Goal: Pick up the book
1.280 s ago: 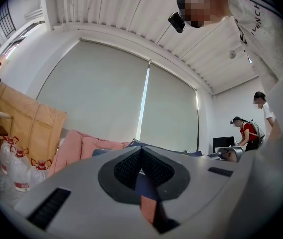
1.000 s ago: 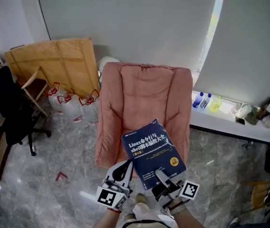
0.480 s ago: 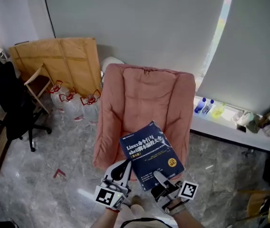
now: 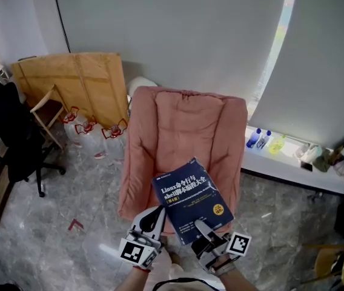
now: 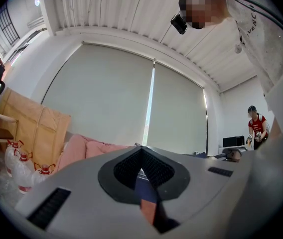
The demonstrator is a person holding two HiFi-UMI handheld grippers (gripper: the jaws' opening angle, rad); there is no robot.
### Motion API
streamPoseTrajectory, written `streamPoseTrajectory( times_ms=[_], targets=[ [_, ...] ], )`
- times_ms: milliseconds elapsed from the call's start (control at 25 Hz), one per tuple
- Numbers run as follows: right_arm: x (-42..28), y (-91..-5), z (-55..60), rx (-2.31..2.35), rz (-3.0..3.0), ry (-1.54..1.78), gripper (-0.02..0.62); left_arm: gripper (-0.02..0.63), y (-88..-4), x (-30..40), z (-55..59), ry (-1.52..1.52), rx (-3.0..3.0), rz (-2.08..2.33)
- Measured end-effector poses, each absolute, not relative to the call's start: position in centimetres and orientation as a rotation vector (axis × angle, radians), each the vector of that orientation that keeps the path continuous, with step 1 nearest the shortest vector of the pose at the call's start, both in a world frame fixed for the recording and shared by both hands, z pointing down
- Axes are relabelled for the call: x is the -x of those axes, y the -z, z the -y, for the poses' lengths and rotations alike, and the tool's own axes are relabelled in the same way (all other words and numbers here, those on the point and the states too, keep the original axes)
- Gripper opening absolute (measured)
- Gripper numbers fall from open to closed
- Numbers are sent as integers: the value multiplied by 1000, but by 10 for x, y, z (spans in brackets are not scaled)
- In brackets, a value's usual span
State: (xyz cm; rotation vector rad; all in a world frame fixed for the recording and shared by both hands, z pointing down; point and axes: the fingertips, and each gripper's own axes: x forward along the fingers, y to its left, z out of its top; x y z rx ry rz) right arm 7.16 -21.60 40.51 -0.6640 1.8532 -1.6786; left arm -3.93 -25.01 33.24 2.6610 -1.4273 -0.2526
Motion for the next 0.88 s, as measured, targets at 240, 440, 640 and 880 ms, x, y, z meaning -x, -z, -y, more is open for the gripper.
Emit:
streamPoseTrajectory(
  times_ms=[240, 440, 640, 880],
  targets=[
    [-71, -400, 225, 669, -1863, 1666, 178, 13, -328, 42, 261, 260, -2674, 1407],
    [-71, -394, 235, 674, -1867, 1659, 178, 12, -322, 42, 277, 254, -2688, 1384],
    [-71, -392, 243, 692, -1867, 1659, 178, 12, -317, 43, 288, 255, -2704, 1363],
    [-69, -385, 253, 701, -1875, 1649, 178, 12, -312, 39, 297, 234, -2741, 1322]
  ],
)
